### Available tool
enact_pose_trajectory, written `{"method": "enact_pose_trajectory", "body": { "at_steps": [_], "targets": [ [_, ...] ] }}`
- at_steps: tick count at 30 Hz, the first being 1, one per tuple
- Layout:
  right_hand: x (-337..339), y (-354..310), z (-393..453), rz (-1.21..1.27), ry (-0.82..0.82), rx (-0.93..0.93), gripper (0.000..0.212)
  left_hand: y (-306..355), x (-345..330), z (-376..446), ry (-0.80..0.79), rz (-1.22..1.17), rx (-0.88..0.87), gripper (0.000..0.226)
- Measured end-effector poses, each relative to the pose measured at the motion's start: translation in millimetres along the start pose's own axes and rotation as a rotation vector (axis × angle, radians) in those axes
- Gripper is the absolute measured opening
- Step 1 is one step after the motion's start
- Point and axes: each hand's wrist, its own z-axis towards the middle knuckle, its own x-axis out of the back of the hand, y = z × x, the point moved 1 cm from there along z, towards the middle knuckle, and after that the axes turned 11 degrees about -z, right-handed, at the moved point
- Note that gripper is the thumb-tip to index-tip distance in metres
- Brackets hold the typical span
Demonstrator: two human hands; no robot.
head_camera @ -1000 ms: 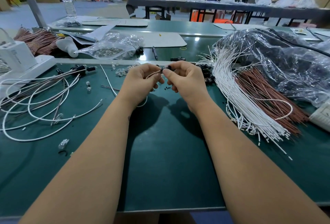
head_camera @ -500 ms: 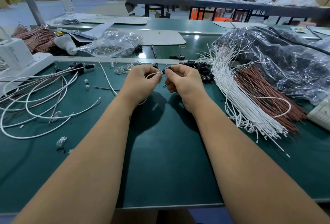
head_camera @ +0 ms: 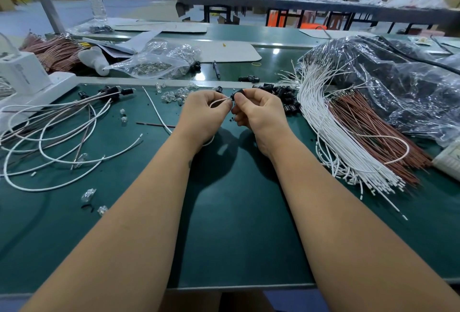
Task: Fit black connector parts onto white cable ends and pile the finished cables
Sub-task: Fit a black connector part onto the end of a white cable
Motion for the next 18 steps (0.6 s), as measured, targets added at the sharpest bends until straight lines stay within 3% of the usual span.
{"method": "enact_pose_trajectory", "body": {
  "at_steps": [11, 18],
  "targets": [
    [-1.0, -3.9, -2.0, 0.036, -0.021, 0.007, 0.007, 0.2, -4.8, -1.7, 0.031, -0.169, 0.041, 0.017],
    [0.6, -2.5, -0.6, 0.040, -0.023, -0.022, 0.007, 2.1, -2.6, -4.5, 0.033, -0.149, 0.018, 0.008]
  ]
}}
